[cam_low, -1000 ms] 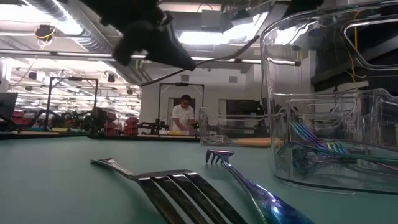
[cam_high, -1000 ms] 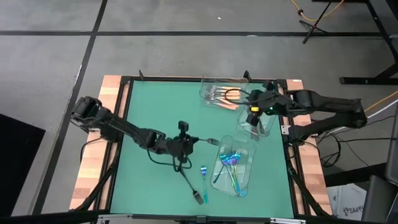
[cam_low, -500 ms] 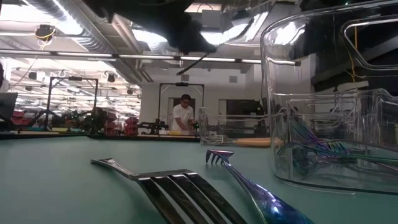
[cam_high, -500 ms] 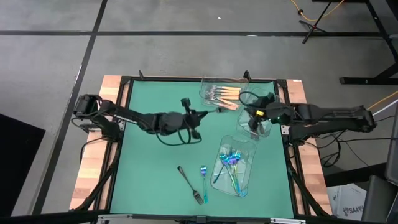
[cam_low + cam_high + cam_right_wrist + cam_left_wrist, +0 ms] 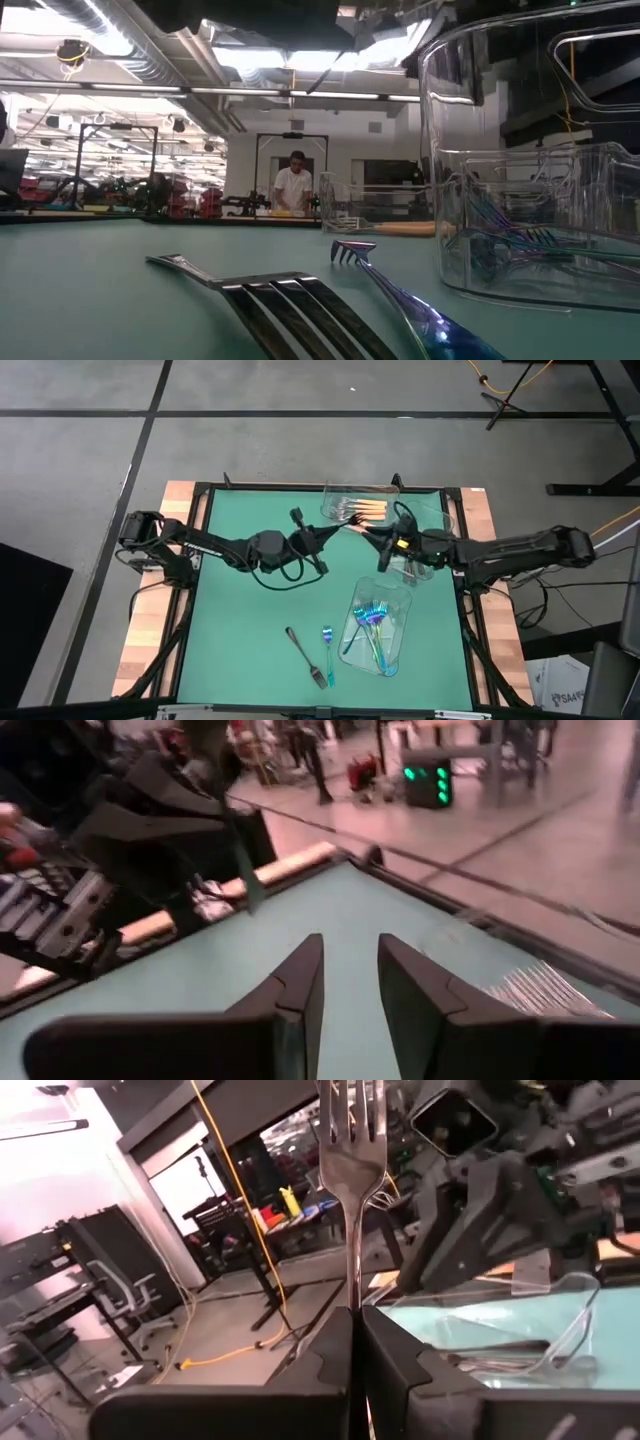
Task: Sort silverware by color (type)
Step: Put the black fork into the center transparent bin
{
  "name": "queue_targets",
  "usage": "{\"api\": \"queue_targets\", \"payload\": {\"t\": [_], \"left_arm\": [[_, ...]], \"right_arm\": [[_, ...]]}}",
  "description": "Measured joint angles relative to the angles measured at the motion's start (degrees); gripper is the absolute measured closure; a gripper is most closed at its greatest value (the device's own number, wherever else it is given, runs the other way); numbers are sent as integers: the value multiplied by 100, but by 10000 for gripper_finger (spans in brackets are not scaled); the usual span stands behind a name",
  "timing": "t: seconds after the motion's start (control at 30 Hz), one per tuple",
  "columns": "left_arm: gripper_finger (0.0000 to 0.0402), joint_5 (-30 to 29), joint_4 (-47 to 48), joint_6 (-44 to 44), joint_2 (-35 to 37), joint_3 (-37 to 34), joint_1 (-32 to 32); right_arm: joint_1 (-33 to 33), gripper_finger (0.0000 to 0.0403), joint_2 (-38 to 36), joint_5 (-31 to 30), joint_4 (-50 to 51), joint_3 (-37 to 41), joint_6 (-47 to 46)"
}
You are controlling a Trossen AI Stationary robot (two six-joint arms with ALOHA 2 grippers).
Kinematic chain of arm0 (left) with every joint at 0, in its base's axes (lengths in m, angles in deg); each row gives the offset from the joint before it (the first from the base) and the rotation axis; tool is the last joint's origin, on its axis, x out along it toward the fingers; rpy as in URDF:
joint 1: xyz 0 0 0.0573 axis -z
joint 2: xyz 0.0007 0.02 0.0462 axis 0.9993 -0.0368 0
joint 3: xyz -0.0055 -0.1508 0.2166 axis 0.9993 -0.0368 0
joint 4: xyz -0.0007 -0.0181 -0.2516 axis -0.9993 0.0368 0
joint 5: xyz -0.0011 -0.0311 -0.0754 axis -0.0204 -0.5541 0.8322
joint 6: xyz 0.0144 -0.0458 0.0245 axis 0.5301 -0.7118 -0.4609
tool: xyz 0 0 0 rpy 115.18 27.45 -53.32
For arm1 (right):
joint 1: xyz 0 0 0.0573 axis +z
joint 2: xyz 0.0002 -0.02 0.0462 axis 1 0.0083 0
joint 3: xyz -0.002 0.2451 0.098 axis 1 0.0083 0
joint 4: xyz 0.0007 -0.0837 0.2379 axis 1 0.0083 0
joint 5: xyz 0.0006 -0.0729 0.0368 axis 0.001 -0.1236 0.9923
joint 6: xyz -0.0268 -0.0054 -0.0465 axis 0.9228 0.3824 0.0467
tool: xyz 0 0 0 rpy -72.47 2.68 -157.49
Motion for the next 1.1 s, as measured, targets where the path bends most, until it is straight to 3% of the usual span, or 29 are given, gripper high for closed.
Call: {"api": "queue_targets", "payload": {"t": [0.2, 0.57, 1.1], "left_arm": [[395, -6, -98, -100, 0, 0, 0], [395, -5, -128, -154, 0, 0, 44], [395, 87, -239, -151, 0, 0, 75]], "right_arm": [[0, 317, 719, 477, -1569, -3, 388], [0, 317, 1498, 361, -3304, -3, 1008], [0, 317, 1604, 775, -3647, -159, 1181]]}}
